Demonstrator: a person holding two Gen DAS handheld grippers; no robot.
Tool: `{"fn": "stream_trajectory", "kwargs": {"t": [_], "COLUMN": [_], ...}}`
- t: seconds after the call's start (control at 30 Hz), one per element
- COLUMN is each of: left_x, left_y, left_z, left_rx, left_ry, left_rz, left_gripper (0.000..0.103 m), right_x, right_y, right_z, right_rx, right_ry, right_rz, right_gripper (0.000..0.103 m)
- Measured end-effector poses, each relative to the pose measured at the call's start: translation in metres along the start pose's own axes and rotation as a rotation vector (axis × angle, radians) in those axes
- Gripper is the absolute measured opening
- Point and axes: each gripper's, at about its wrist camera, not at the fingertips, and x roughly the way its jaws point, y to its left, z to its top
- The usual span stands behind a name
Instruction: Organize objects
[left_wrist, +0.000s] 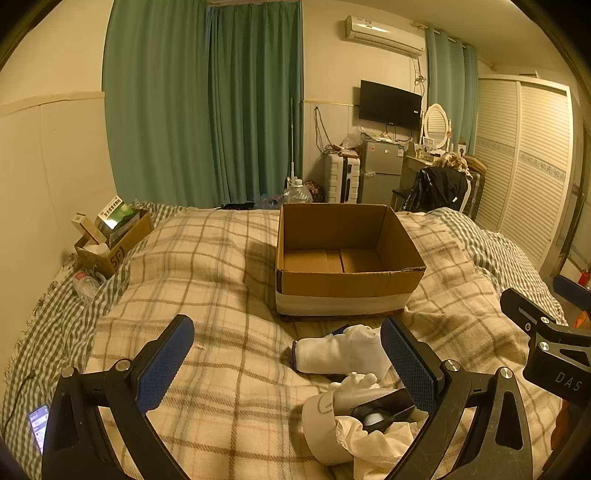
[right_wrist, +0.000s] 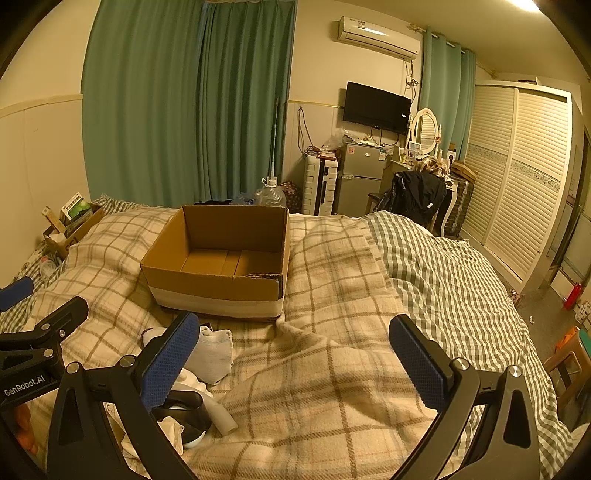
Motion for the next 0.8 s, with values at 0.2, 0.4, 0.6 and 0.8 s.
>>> {"fn": "stream_trajectory", "kwargs": {"t": [0.2, 0.4, 0.6, 0.8], "left_x": [0.0000, 0.0013, 0.0021, 0.0028], "left_y": [0.0001, -0.0014, -0.0017, -0.0014], "left_z": [-0.0008, -0.0040, -0.0061, -0.0066], "left_rx": [-0.001, 0.001, 0.000, 0.001], "left_ry": [0.000, 0.004, 0.005, 0.008], "left_rz": [0.000, 0.003, 0.006, 0.005], "left_gripper": [0.103, 0.103, 0.103, 0.103], "right_x": [-0.0001, 0.0000, 0.0009, 0.0009], "right_y": [0.0003, 0.0003, 0.0002, 0.0006], "right_z": [-0.0006, -0.0013, -0.0021, -0.0021], "right_rx": [-0.001, 0.000, -0.002, -0.003], "right_ry": [-0.001, -0.002, -0.001, -0.001], "right_rz": [-0.001, -0.001, 0.000, -0.001], "right_gripper": [0.103, 0.103, 0.103, 0.103]}}
